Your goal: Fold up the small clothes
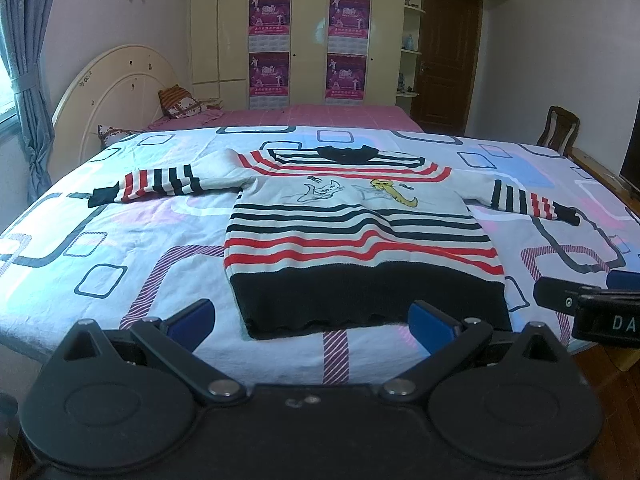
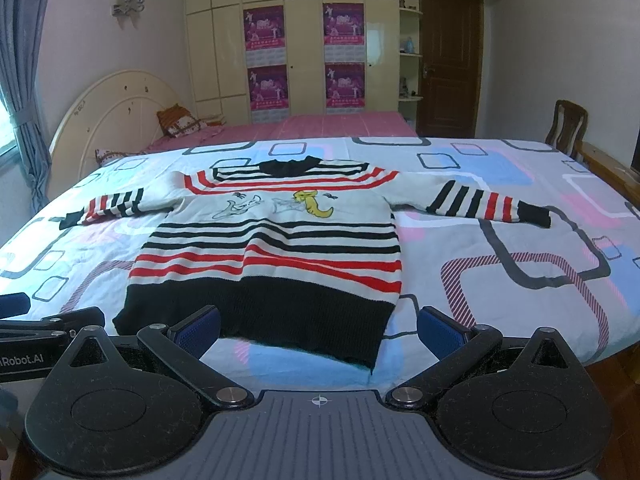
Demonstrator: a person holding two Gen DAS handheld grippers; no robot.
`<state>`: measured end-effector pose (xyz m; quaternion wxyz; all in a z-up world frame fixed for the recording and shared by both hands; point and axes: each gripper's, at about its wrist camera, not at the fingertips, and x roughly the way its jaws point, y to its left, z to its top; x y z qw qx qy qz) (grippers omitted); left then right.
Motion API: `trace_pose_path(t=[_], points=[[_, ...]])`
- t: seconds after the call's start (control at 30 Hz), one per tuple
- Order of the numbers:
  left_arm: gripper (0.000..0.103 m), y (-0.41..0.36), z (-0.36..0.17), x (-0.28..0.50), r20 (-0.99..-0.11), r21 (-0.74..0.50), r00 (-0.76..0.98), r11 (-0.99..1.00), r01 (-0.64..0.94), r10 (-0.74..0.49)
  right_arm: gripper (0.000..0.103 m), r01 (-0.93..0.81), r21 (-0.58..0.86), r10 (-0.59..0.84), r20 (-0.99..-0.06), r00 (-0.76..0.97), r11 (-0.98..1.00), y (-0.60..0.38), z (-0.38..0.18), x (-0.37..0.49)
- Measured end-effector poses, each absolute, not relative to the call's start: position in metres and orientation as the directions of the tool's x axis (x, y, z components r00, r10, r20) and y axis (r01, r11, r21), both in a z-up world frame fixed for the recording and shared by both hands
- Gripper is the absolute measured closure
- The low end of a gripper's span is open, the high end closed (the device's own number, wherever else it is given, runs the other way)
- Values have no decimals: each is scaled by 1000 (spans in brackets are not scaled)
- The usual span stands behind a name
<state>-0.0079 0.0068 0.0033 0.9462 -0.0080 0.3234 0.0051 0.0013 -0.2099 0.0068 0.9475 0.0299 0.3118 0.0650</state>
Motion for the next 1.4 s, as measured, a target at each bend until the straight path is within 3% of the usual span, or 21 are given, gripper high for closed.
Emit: trace_pose_path(t=[1.4], points=[[0, 22, -1, 20, -628, -58, 778, 998, -29, -14, 0, -107, 128, 163, -598, 785, 986, -216, -1, 17]])
